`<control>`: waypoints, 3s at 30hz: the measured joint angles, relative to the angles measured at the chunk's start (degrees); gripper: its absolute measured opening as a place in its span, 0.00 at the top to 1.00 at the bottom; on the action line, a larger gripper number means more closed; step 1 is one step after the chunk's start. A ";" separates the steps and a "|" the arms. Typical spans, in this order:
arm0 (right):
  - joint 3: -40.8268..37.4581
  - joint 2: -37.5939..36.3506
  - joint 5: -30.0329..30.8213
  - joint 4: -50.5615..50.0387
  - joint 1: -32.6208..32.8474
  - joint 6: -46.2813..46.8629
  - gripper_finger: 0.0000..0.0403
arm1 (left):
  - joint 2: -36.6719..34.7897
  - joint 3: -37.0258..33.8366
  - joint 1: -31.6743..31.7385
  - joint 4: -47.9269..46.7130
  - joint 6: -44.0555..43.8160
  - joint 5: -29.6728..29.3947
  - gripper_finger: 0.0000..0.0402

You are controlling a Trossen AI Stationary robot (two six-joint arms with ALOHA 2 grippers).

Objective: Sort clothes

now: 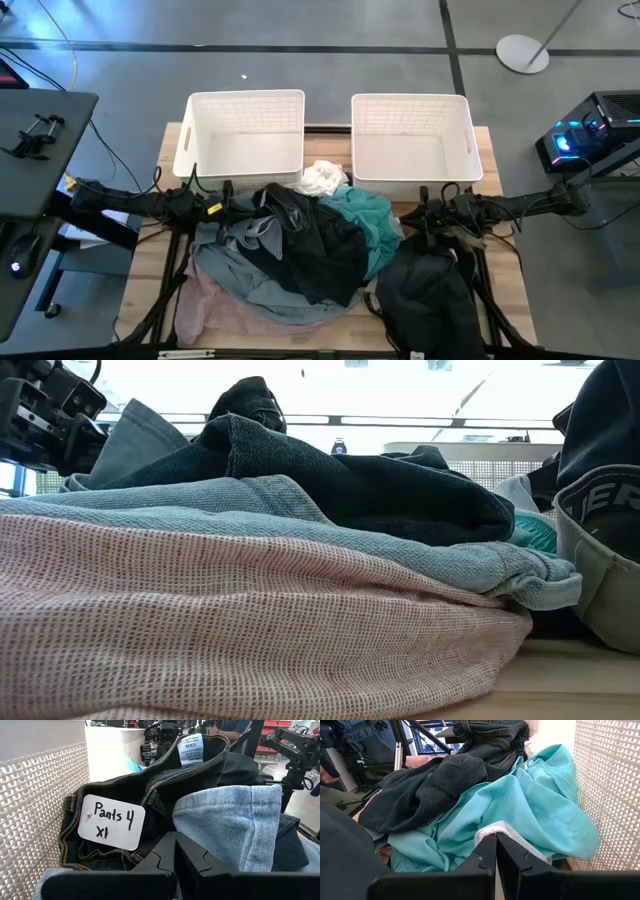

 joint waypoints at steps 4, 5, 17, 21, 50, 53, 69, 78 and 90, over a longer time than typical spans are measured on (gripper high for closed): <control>-0.01 0.01 0.01 0.02 0.00 -0.09 1.00 | 0.02 0.00 0.00 0.02 0.02 0.02 1.00; -0.01 0.01 0.17 0.00 0.00 -1.65 1.00 | 0.00 0.00 0.00 0.02 0.02 0.00 1.00; -0.01 0.01 3.13 2.01 0.02 -16.52 1.00 | 0.02 0.00 0.01 0.00 0.02 0.00 1.00; -0.01 -0.10 3.24 6.47 0.02 2.85 1.00 | 0.02 0.00 0.02 0.00 0.02 0.00 1.00; 8.66 -0.04 2.26 -34.71 0.00 60.15 1.00 | 0.00 0.00 0.01 0.01 0.02 0.01 1.00; 8.80 0.84 0.80 -29.72 0.02 58.68 1.00 | 0.01 0.00 0.00 0.02 0.02 0.01 1.00; 8.98 8.13 -0.74 27.78 7.41 25.79 1.00 | 0.02 0.00 0.00 0.02 0.02 0.00 1.00; 18.77 21.04 -1.88 34.79 12.55 1.19 1.00 | 0.02 0.00 0.00 0.02 0.02 0.00 1.00; 52.75 41.41 10.53 -25.56 16.80 22.58 1.00 | 0.02 0.00 0.00 0.06 -10.50 -0.17 1.00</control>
